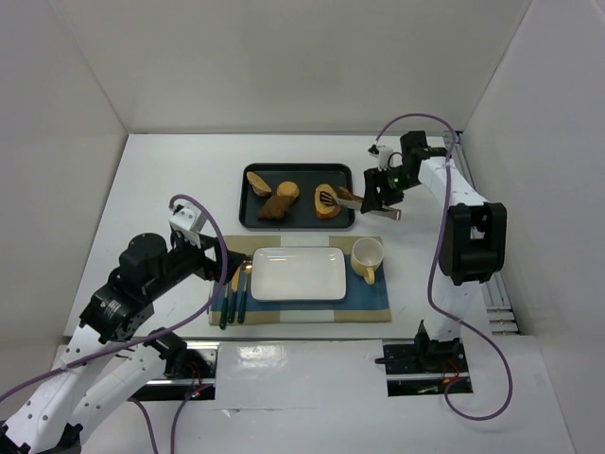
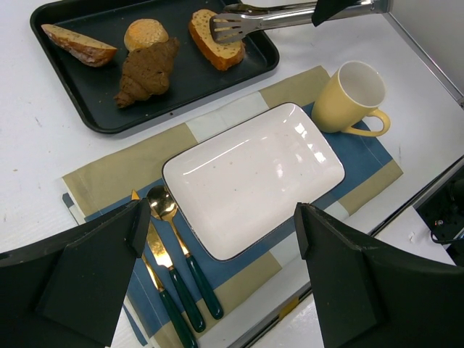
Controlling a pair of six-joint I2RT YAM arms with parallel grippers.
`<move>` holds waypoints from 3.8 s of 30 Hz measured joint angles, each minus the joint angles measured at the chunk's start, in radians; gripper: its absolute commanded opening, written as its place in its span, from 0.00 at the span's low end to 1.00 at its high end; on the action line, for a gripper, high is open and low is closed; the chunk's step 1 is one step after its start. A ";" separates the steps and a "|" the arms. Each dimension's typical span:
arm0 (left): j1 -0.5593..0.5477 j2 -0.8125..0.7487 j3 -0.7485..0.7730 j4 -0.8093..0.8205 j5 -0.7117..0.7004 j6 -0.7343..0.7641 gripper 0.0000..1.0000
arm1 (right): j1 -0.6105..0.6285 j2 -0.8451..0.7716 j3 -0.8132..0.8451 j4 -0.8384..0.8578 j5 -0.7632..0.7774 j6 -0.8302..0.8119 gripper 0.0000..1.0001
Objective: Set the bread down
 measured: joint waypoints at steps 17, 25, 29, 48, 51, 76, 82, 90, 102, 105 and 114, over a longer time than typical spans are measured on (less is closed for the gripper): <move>0.000 -0.008 0.000 0.000 -0.001 0.000 1.00 | 0.060 0.073 0.077 -0.059 -0.005 0.003 0.40; 0.000 -0.015 0.000 0.000 -0.001 0.000 1.00 | 0.070 0.073 0.095 -0.074 -0.006 0.003 0.26; 0.000 -0.016 0.000 0.000 -0.001 0.000 1.00 | 0.070 0.073 0.103 -0.090 -0.011 0.002 0.11; 0.000 -0.014 0.000 0.000 -0.013 0.000 1.00 | 0.070 -0.201 0.067 -0.099 -0.099 -0.083 0.00; 0.000 -0.014 0.000 0.000 -0.017 0.000 1.00 | 0.072 -0.268 0.038 -0.115 -0.124 -0.125 0.00; 0.000 -0.007 -0.011 0.000 -0.035 0.000 1.00 | 0.393 -0.320 -0.219 -0.282 0.058 -0.319 0.56; 0.000 -0.007 -0.011 0.000 -0.035 0.000 1.00 | 0.393 -0.362 -0.225 -0.271 0.082 -0.311 0.59; 0.000 -0.006 -0.011 0.000 -0.036 0.000 1.00 | 0.383 -0.416 -0.204 -0.241 0.086 -0.303 0.59; 0.000 -0.006 -0.011 0.000 -0.036 0.000 1.00 | 0.040 -0.617 -0.245 0.074 0.109 -0.163 0.57; 0.000 -0.008 -0.011 0.000 -0.036 0.000 1.00 | -0.086 -0.641 -0.342 0.203 0.163 -0.120 0.57; 0.000 -0.017 -0.011 0.000 -0.036 0.000 1.00 | -0.252 -0.476 -0.545 0.414 0.372 -0.059 0.57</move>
